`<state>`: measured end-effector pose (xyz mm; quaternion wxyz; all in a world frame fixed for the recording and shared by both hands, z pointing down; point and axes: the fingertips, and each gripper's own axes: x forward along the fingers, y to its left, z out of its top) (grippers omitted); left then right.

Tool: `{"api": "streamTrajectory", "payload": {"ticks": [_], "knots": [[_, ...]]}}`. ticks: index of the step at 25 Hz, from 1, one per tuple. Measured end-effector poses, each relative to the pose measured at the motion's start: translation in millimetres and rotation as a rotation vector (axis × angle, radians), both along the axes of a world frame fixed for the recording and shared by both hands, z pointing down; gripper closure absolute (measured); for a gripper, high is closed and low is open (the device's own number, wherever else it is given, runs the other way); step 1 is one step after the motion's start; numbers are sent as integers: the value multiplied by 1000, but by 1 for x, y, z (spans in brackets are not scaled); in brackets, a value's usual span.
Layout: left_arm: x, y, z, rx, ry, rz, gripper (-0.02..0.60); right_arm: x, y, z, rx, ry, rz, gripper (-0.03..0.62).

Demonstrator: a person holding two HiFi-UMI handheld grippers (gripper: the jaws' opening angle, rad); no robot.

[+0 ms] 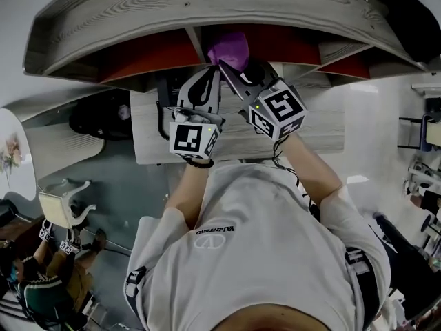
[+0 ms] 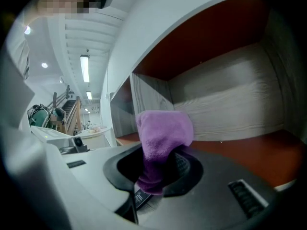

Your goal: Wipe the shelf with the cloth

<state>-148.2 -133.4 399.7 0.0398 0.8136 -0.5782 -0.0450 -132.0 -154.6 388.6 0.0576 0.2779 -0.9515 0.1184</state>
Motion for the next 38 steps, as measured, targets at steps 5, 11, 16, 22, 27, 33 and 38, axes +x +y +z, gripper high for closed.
{"api": "streamTrajectory", "payload": {"ticks": [5,11,16,22,27,33,38], "knots": [[-6,-7,7,-17,-2,-21,583,-5,-6,13,-34,15,-10,513],[-7,-11,10,-22,-7,-20,583,-6,-11,26,-71,29,11,513],[0,-10,16,-38,-9,-2,583,0,-15,31,-81,38,32,513],[6,-9,19,-48,-11,13,583,12,-16,33,-89,29,63,513],[14,-13,17,-45,-19,26,583,29,-21,34,-91,28,98,513],[30,-16,13,-43,-29,51,583,49,-25,35,-88,28,133,513],[42,-15,16,-45,-22,64,583,67,-27,34,-86,23,159,513]]}}
